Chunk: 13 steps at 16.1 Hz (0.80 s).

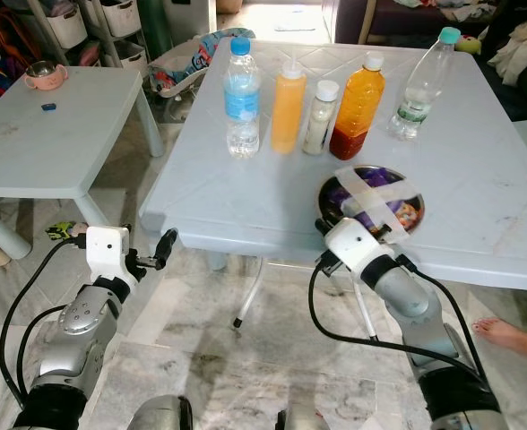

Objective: Restocking fridge

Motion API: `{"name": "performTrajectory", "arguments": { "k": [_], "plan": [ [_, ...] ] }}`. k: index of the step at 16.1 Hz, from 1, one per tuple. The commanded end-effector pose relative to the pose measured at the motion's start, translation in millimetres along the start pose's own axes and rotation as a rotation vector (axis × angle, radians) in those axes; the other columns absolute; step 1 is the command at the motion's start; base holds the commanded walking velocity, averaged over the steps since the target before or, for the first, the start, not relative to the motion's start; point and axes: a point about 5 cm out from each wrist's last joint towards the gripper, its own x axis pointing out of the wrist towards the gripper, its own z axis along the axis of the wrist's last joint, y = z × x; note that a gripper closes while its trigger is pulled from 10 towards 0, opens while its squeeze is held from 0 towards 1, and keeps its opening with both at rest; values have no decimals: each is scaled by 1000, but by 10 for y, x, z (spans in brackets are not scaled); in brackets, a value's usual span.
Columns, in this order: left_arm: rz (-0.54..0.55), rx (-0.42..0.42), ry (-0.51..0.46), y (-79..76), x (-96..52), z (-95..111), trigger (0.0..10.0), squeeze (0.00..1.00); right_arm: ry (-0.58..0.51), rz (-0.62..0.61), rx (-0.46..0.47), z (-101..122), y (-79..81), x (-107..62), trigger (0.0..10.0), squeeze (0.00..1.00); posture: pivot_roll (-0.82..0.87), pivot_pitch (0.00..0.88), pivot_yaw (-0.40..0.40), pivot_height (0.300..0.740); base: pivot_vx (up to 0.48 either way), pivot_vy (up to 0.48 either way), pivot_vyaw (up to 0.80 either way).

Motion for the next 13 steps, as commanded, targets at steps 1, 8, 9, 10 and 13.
{"name": "performTrajectory", "arguments": {
  "k": [1,8,9,10,13],
  "plan": [
    [6,16,25,29,-14,-32,10000,0,-20,-46,29,11,-57,-9,10000,0,-1,40,46,740,0,0,0],
    [1,29,21,37,-10,-12,10000,0,18,-288,191,-184,-211,-79,10000,0,4,44,57,740,0,0,0],
    [0,31,20,39,-7,-8,10000,0,24,-320,237,-227,-240,-102,10000,0,5,44,59,740,0,0,0],
    [-1,31,19,39,-5,-3,10000,0,26,-347,260,-247,-259,-113,10000,502,6,44,60,740,0,0,0],
    [-4,33,18,30,-1,3,10000,0,43,-395,265,-279,-322,-105,10000,1000,9,43,63,740,0,0,0]
  ]
}}
